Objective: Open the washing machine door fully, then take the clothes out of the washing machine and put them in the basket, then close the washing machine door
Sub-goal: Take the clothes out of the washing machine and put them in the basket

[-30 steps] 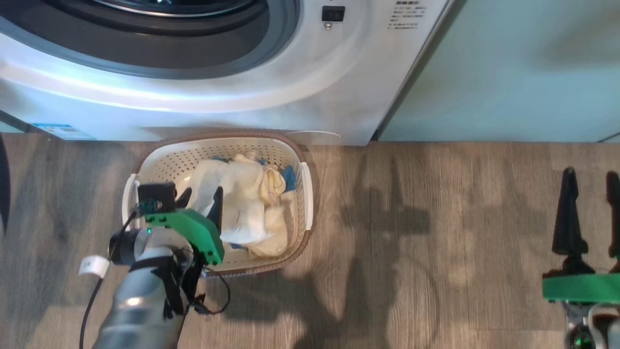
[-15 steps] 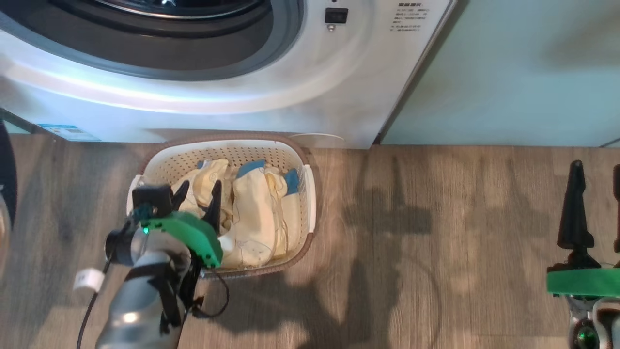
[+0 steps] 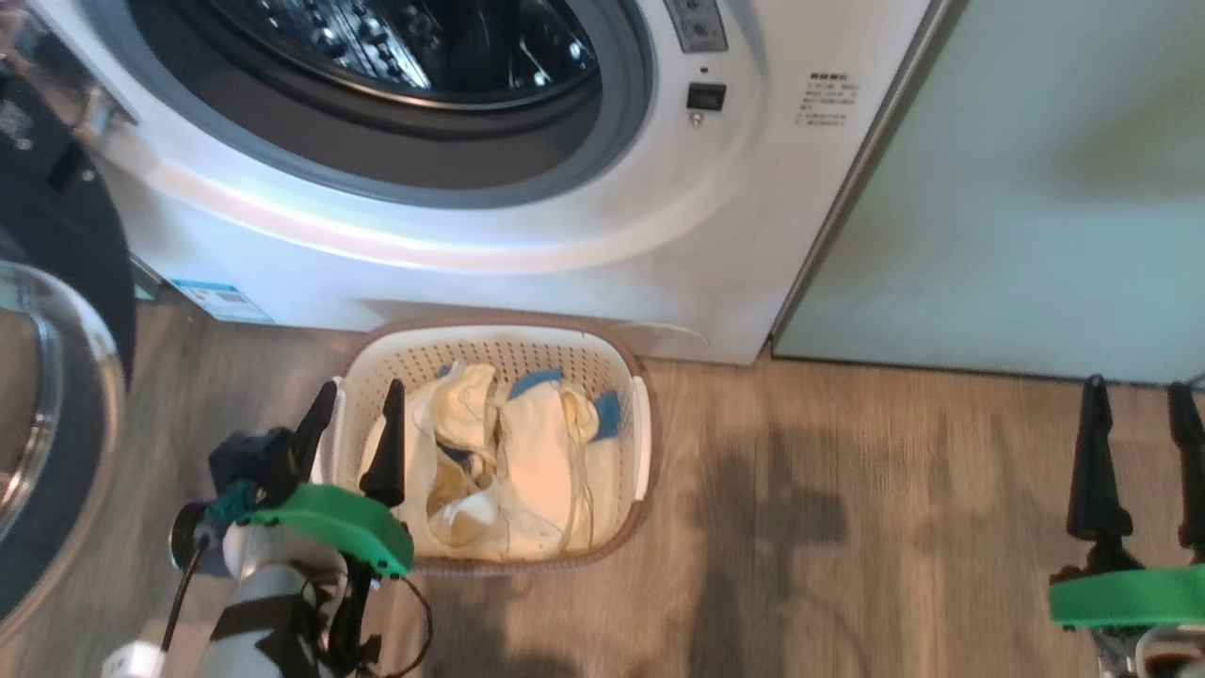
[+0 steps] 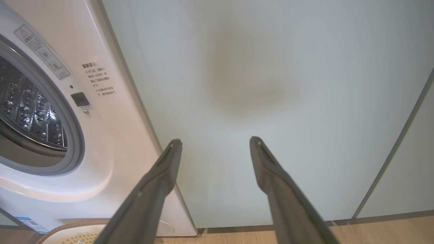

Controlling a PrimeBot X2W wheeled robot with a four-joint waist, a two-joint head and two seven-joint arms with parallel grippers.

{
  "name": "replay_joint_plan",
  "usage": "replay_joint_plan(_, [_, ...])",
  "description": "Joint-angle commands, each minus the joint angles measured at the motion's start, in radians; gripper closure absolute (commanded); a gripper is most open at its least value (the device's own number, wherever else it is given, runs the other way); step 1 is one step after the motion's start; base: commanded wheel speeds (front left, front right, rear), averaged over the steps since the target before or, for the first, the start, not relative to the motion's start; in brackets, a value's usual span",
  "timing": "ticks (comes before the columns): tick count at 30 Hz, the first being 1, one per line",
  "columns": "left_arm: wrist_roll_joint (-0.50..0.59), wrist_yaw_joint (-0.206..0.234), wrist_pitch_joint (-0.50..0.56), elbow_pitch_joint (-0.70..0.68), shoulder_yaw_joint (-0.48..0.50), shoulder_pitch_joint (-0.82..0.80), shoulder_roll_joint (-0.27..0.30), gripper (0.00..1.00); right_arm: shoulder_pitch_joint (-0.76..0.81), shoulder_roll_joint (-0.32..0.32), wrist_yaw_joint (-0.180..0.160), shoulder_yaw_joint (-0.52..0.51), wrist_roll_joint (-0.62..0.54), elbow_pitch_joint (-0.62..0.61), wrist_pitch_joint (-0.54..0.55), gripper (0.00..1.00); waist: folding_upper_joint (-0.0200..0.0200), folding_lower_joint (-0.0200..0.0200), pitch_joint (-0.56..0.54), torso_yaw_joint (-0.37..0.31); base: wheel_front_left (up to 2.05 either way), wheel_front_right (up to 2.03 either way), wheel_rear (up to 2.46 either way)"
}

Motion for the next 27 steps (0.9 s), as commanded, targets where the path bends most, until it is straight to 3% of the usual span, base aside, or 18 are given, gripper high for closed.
replay_joint_plan(1, [0.011, -0.001, -0.006, -0.077, 0.044, 0.022, 0.012, 0.00, 0.003, -0.017, -0.003, 0.021, -0.012, -0.031, -0.007, 0.00, 0.0000, 0.0001, -0.049, 0.024, 0.00, 0.00, 0.00])
replay_joint_plan(14, [0.082, -0.001, -0.006, -0.313, 0.006, 0.160, 0.012, 0.00, 0.081, -0.017, -0.003, 0.046, -0.045, -0.019, -0.007, 0.00, 0.0000, 0.0001, -0.189, 0.037, 0.00, 0.00, 0.00])
replay_joint_plan(27, [0.101, 0.009, -0.005, -0.419, -0.004, 0.269, 0.018, 0.00, 0.143, -0.017, -0.003, 0.069, -0.047, -0.009, -0.007, 0.00, 0.0000, 0.0001, -0.285, 0.017, 0.00, 0.00, 0.00])
